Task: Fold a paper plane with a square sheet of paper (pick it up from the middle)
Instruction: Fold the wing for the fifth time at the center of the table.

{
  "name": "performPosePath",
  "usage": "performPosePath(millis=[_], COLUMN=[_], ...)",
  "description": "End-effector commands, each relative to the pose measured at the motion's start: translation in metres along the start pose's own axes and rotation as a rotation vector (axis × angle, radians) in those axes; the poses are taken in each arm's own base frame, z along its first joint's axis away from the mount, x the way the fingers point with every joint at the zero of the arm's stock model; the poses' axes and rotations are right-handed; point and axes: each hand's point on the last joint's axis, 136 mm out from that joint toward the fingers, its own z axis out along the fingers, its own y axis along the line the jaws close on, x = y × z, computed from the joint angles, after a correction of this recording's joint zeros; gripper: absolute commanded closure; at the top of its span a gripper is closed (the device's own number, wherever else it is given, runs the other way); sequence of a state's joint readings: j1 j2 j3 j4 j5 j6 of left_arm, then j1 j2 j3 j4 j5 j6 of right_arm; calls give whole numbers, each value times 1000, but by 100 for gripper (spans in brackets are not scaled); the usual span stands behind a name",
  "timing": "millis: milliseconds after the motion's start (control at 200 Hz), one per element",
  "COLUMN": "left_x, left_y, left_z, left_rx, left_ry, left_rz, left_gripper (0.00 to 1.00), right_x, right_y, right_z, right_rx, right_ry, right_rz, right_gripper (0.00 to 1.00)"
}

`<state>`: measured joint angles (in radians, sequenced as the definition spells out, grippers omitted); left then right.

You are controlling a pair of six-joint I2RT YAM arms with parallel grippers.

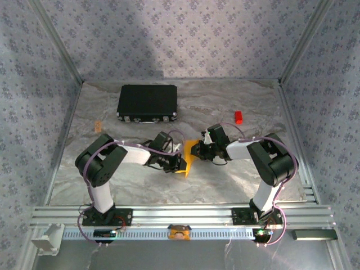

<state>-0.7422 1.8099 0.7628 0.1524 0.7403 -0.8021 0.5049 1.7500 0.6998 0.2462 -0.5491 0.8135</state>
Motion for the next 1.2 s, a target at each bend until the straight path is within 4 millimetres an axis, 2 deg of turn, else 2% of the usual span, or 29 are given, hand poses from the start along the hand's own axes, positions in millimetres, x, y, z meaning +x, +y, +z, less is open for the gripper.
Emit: performPosePath(millis=[0, 140, 345, 700, 954, 1194], left_x=[52, 53, 60, 70, 75, 79], left_y=[32, 32, 35, 45, 44, 36], left_z=[3, 2, 2, 1, 3, 2], left_rx=[-106, -110, -125, -181, -178, -157], left_ry=[156, 160, 182, 207, 215, 227], left_rz=[-114, -109, -101, -106, -94, -79], left_gripper=[88, 88, 94, 88, 97, 88], right_x=[29, 28, 29, 30, 30, 30], right_y=[-58, -57, -58, -58, -57, -59], right_z=[9, 8, 8, 9, 10, 9], right_rx=[216, 214, 219, 223, 224, 232], right_ry=[61, 61, 62, 64, 65, 62], right_rz=[59, 55, 57, 56, 51, 53], right_gripper=[86, 86, 86, 86, 86, 86])
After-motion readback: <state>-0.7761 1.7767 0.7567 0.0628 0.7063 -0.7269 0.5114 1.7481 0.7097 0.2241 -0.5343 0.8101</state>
